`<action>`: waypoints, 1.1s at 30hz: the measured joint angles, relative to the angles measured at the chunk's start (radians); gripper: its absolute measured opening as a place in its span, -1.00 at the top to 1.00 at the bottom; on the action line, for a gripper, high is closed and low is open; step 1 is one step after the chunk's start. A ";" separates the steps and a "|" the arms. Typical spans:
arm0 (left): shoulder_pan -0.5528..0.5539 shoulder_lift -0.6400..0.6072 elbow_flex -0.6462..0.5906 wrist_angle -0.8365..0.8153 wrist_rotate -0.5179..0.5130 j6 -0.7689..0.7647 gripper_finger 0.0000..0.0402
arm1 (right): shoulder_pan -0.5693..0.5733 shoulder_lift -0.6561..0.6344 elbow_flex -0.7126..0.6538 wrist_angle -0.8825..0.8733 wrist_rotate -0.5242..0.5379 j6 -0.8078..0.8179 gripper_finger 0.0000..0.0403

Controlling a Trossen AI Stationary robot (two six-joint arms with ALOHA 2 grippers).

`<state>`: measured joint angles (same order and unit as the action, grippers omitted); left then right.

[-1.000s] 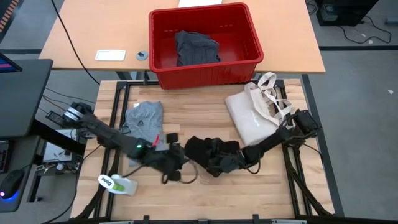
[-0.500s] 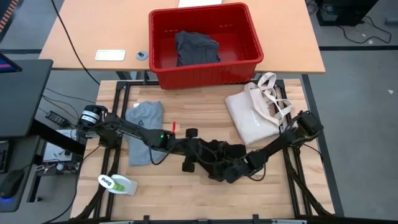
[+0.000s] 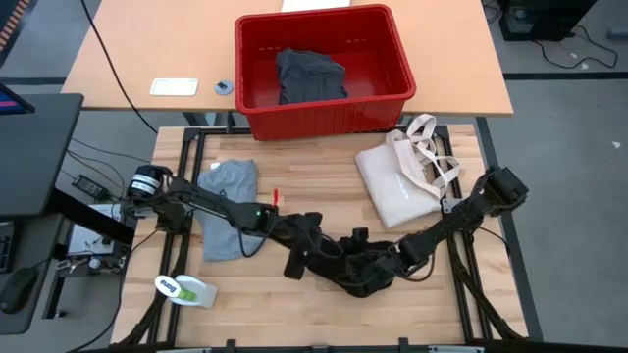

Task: Fold Laundry from Bin
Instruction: Fold the black shirt

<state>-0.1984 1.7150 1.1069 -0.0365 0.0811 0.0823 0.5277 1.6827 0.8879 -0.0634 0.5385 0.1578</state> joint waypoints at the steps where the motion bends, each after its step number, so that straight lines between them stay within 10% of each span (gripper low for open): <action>1: -0.003 0.010 0.000 0.007 0.009 -0.015 0.10 | 0.004 -0.005 0.000 -0.009 0.015 0.000 -0.66; 7: -0.007 0.146 -0.001 0.074 0.007 -0.050 0.10 | 0.032 0.008 0.000 -0.024 0.149 -0.001 -0.60; 18: 0.037 0.293 0.006 0.150 0.018 -0.099 0.10 | 0.072 -0.013 0.028 -0.207 -0.037 0.061 -0.56; 33: 0.038 0.263 0.000 0.107 0.027 -0.067 0.10 | 0.232 -0.134 0.060 -0.803 -0.132 0.726 -0.55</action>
<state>-0.1608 1.9783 1.1068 0.0704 0.1076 0.0158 0.7600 1.5488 0.9478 -0.8660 0.4063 0.8839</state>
